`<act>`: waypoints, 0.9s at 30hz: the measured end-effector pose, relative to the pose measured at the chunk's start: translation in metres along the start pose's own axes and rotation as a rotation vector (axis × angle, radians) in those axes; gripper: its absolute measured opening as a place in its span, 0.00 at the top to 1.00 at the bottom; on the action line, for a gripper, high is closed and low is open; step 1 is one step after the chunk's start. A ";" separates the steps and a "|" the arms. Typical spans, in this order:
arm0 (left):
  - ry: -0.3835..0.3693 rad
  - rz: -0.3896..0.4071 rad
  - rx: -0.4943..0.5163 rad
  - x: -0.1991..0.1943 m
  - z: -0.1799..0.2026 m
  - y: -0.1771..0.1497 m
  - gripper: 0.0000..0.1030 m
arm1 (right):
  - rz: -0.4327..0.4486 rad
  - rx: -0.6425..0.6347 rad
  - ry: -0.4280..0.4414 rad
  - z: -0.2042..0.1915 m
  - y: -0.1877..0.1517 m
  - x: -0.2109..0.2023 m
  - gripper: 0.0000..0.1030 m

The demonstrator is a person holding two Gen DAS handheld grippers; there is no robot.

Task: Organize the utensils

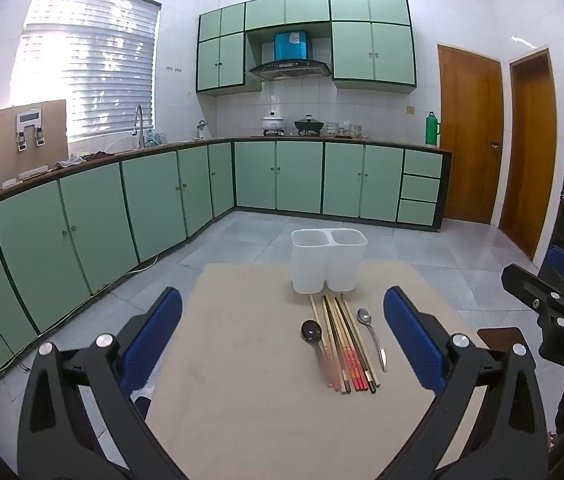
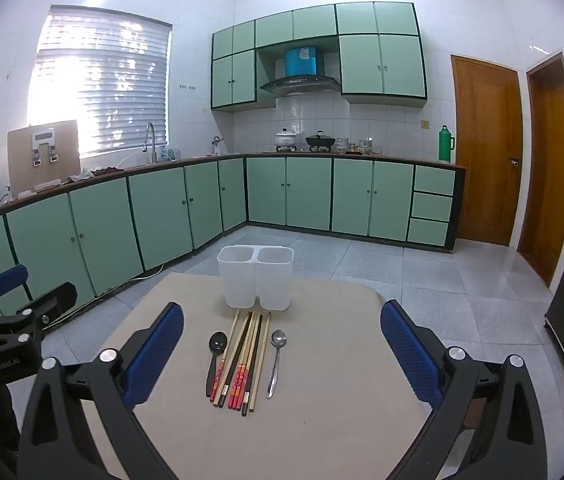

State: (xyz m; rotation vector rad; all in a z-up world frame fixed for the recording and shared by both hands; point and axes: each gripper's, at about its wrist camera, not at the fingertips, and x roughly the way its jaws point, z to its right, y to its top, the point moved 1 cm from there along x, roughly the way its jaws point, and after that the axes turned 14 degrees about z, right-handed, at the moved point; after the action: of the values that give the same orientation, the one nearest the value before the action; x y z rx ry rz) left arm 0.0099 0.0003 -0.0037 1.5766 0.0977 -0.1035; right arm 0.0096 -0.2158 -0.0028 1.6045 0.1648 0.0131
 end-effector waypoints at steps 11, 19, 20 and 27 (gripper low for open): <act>0.006 0.006 0.005 0.001 -0.005 0.000 0.05 | -0.001 0.001 -0.001 0.000 0.000 0.000 0.06; 0.009 0.009 0.007 0.003 -0.004 -0.002 0.05 | -0.001 0.002 0.000 0.000 0.000 0.000 0.06; 0.010 0.010 0.008 0.003 -0.004 -0.002 0.05 | -0.001 0.003 -0.001 0.000 0.000 0.000 0.06; 0.012 0.011 0.007 0.003 0.000 -0.002 0.05 | 0.001 0.003 -0.002 0.000 0.000 0.000 0.06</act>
State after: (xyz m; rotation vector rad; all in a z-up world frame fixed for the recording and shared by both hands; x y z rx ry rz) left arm 0.0124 0.0002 -0.0057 1.5846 0.0976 -0.0860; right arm 0.0098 -0.2159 -0.0028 1.6080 0.1632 0.0120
